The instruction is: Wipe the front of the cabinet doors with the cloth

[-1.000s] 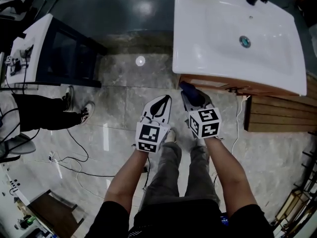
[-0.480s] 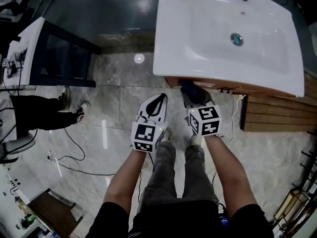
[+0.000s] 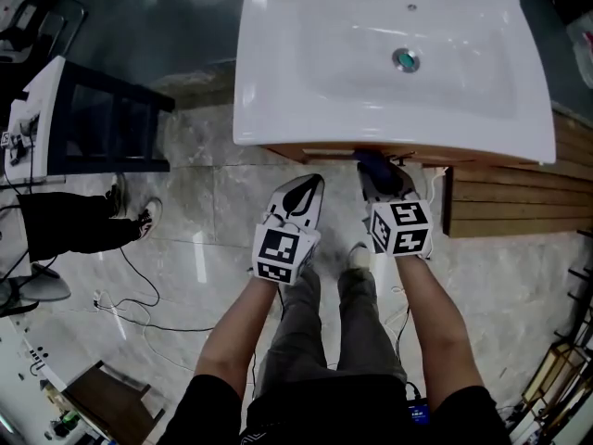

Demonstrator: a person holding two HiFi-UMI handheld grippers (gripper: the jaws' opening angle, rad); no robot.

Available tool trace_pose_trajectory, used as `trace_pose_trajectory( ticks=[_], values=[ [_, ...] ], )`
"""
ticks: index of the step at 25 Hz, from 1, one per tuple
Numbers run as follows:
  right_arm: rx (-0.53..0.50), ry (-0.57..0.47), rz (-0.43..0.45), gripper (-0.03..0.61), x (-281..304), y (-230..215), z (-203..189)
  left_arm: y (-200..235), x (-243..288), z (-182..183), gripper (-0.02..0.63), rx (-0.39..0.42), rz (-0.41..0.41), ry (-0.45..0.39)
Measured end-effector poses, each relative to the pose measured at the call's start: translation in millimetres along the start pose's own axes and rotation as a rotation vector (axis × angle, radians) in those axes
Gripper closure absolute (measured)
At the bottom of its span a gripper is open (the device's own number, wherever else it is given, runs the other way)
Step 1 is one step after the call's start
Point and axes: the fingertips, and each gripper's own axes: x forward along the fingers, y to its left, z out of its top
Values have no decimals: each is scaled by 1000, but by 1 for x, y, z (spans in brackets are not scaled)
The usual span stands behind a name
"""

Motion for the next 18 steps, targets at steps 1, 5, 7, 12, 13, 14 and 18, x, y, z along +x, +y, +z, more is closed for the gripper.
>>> trace_pose_trajectory(
  ticks=[1, 5, 7, 12, 13, 14, 18],
  values=[
    [7, -3, -11, 471, -5, -8, 0, -7, 5, 1, 606, 3, -12, 3],
    [34, -13, -56, 471, -21, -39, -3, -32, 20, 6, 606, 7, -66, 2],
    [45, -16, -74, 471, -27, -52, -5, -45, 25, 9, 606, 5, -103, -12],
    [53, -15, -64, 471, -38, -60, -11, -68, 34, 4, 606, -5, -177, 0],
    [50, -12, -57, 471, -38, -57, -12, -70, 35, 3, 606, -8, -185, 5],
    [48, -10, -49, 471, -37, -53, -12, -70, 34, 4, 606, -11, -189, 7],
    [33, -1, -5, 471, -28, -29, -14, -59, 27, 7, 606, -4, -167, -6]
  ],
)
